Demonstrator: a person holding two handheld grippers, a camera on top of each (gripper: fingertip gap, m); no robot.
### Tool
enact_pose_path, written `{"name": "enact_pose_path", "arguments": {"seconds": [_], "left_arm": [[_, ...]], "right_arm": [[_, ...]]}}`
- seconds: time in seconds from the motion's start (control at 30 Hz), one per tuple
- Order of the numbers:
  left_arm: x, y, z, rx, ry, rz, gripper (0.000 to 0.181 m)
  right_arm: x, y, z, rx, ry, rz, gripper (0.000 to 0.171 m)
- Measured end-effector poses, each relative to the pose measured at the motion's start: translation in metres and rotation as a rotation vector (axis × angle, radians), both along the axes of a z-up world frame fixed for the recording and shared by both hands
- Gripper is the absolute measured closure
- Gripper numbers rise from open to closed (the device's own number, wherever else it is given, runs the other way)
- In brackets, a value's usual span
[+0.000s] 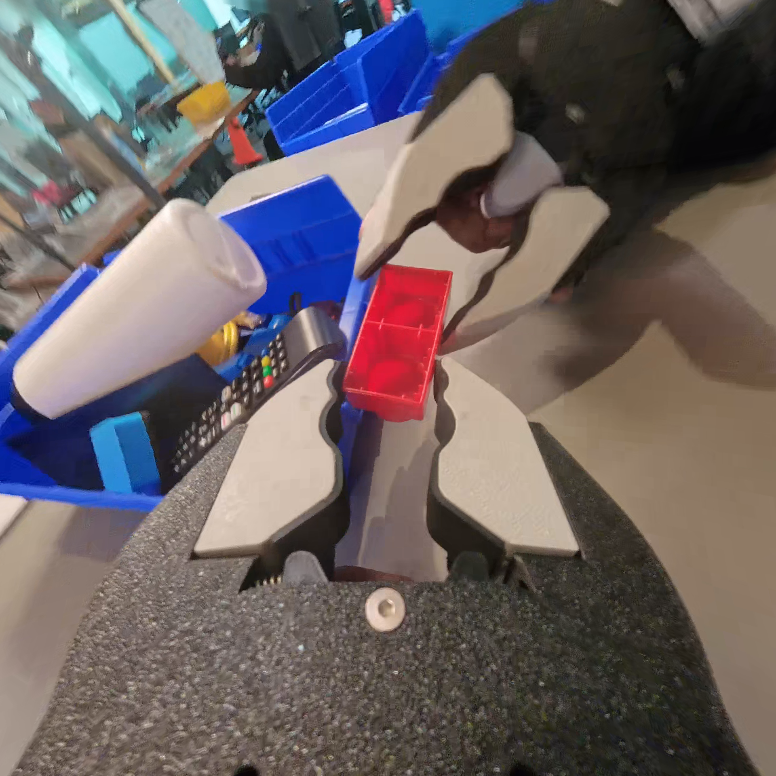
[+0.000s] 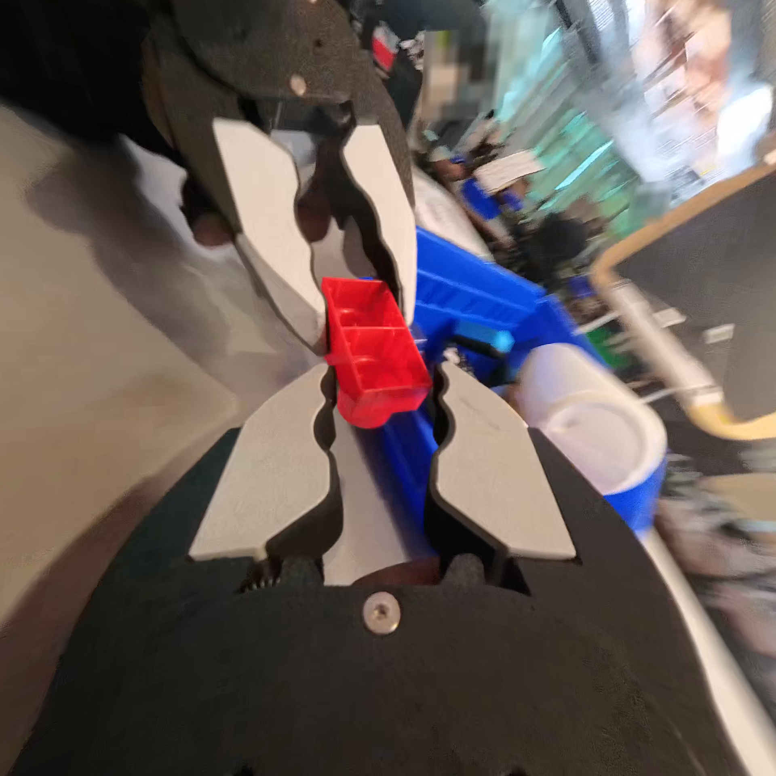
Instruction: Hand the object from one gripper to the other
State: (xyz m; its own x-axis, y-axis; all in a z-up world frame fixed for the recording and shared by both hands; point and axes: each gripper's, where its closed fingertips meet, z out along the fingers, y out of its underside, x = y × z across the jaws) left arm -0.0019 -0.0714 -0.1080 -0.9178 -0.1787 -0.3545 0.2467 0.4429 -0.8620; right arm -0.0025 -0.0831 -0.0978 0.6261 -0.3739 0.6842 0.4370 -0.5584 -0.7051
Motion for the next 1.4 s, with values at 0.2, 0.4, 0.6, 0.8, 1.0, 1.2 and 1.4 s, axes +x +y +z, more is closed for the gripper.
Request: {"name": "enact_pose_path", "arguments": {"seconds": [0.2, 0.4, 0.6, 0.8, 1.0, 1.2, 1.4], "left_arm": [[0.002, -0.002, 0.004, -0.111, 0.286, 0.066, 0.141], [-0.009, -0.007, 0.01, -0.165, 0.337, -0.005, 0.143], [-0.01, -0.009, 0.025, -0.243, 0.299, -0.014, 0.113], [-0.009, -0.012, 0.025, -0.278, 0.335, -0.001, 0.116], [-0.01, -0.014, 0.02, -0.283, 0.345, 0.005, 0.136], [-0.004, -0.011, 0.025, -0.26, 0.129, 0.07, 0.139], [0.006, -0.001, 0.034, 0.024, -0.717, 0.188, 0.142]], "right_arm": [[0.001, 0.001, 0.006, -0.286, -0.5, -0.139, 0.115], [0.008, -0.001, 0.004, -0.297, -0.502, -0.198, 0.123], [0.014, -0.008, 0.014, -0.105, -0.305, -0.208, 0.124], [0.01, -0.004, 0.014, 0.061, -0.092, -0.131, 0.124], [0.005, 0.001, 0.011, 0.051, -0.103, -0.099, 0.124], [0.007, 0.0, 0.011, 0.031, -0.128, -0.117, 0.119], [-0.004, 0.005, 0.015, 0.001, -0.18, -0.064, 0.117]]}}
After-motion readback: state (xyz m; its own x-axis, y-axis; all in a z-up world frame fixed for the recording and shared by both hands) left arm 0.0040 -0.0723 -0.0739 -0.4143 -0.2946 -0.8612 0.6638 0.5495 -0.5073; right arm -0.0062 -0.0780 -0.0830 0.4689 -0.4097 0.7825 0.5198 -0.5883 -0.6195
